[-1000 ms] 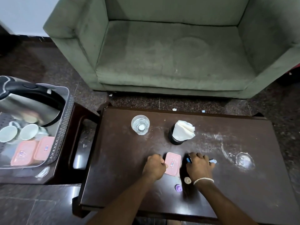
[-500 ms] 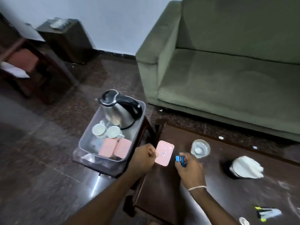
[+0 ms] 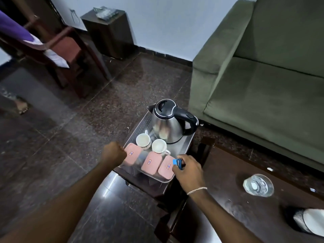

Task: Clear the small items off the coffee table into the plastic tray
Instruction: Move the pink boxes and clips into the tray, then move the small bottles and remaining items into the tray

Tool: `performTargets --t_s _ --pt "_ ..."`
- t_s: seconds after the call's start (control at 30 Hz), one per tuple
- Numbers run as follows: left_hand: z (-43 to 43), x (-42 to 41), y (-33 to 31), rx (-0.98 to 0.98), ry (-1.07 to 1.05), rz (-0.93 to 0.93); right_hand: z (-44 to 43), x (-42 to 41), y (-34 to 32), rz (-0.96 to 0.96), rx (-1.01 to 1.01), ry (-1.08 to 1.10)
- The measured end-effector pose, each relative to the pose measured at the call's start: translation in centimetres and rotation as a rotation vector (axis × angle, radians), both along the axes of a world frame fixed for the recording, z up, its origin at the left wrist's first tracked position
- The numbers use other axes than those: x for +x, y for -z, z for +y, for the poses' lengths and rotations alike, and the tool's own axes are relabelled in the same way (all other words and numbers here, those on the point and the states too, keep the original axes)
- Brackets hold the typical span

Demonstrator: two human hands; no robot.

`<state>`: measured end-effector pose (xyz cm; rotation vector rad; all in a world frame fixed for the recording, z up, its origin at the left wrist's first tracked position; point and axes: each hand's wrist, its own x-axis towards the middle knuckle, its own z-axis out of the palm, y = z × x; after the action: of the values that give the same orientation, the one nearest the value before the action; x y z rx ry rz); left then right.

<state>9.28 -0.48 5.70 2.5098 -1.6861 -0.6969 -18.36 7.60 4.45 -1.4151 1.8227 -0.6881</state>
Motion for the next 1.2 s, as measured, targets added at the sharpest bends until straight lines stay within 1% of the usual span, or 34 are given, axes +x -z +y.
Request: performTargets --t_s 0.1,0.2,0.4,0.5,0.6,0.73,0.83,0.97,1.0,1.07,1.13,1.2 --pt "-1.5 -0.2 1.1 0.065 0.015 -0.031 -1.2 1.2 0.5 0.029 0.032 -0.051" --pt "-2.5 -0.8 2.0 0.109 0.028 -0.05 -2.2 2.3 0.9 0.088 0.056 -0.162" --pt "-3.0 -1.1 4.5 0.137 0.061 -0.064 -4.4 5.2 2.3 0.213 0.065 -0.337" --pt "-3.1 -1.2 5.3 0.132 0.063 -0.073 -5.0 6.5 2.8 0.214 0.093 -0.333" --pt "-3.1 -1.3 5.8 0.14 0.126 -0.104 -5.3 7.8 3.4 0.2 0.097 -0.317" --pt "-2.8 -1.4 6.1 0.079 0.214 -0.164 -5.1 9.3 4.0 0.229 0.083 -0.329" --pt "-2.8 -1.5 6.2 0.042 0.261 -0.203 -4.9 9.7 4.6 0.227 0.095 -0.306" --pt "-2.6 -1.6 5.6 0.029 0.266 -0.219 -4.3 9.2 5.0 0.196 0.073 -0.278" --pt "-2.5 -1.5 5.5 -0.003 0.27 -0.223 -4.1 8.9 4.9 0.186 0.045 -0.27" --pt "-2.2 -1.6 5.1 -0.13 0.334 -0.207 -3.5 7.7 4.8 0.158 -0.042 -0.233" --pt "-1.4 -2.3 4.6 -0.285 0.487 -0.171 -2.7 5.6 4.6 0.147 -0.138 -0.185" --pt "-0.7 -4.1 4.0 -0.395 0.633 -0.119 -1.5 2.7 4.5 0.131 -0.209 -0.119"
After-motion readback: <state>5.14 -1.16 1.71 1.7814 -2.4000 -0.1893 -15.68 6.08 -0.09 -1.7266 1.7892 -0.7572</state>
